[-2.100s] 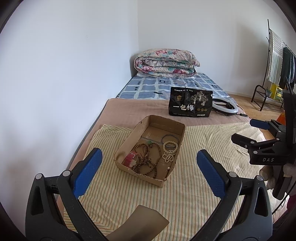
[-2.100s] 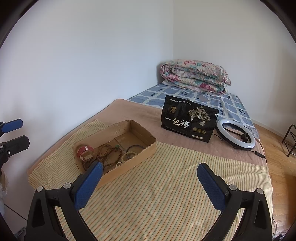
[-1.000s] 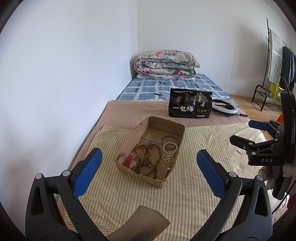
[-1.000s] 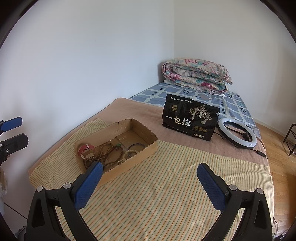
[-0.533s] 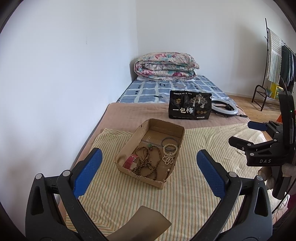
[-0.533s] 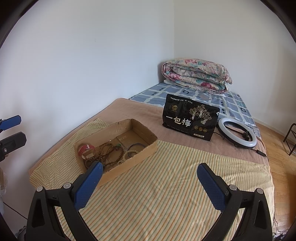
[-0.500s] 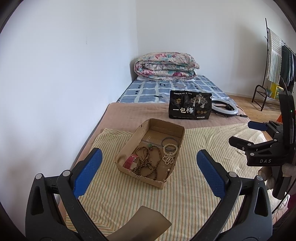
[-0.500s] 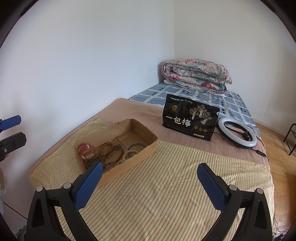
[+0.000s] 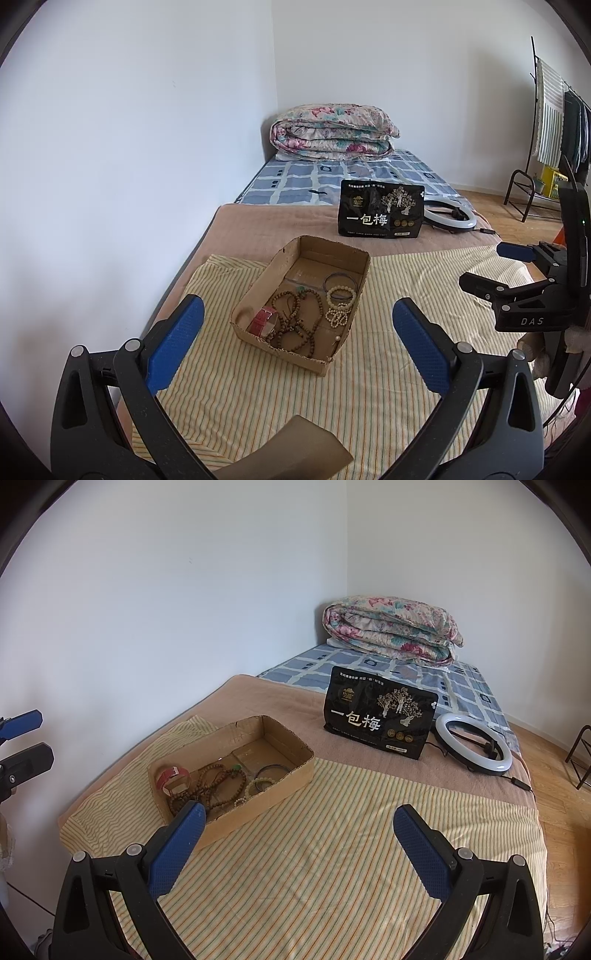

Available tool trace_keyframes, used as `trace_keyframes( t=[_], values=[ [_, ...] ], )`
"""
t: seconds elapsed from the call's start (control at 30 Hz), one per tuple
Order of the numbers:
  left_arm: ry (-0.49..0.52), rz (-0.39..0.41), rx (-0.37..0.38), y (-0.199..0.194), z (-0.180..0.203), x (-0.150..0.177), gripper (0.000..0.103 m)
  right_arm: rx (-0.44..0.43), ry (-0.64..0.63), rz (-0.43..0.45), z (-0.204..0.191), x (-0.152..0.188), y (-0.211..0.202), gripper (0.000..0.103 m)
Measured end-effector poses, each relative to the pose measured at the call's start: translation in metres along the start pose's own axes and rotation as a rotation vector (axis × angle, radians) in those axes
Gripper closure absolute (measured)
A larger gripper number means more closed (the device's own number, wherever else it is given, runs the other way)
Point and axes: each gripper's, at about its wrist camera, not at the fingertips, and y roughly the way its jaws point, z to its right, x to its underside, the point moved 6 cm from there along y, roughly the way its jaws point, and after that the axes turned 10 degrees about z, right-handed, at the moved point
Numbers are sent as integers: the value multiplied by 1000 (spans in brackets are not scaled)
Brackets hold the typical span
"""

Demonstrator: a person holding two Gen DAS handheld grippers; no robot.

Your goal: Organize jewelry

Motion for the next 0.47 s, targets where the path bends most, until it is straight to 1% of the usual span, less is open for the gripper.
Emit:
trace_keyframes(
  t=[0.17, 0.47],
  values=[
    [-11, 27, -10, -4, -6, -2, 0, 1, 1, 3, 0, 2, -1, 0],
    [-9, 26, -12, -4, -7, -1, 0, 2, 0, 3, 0, 1, -1, 0]
  ],
)
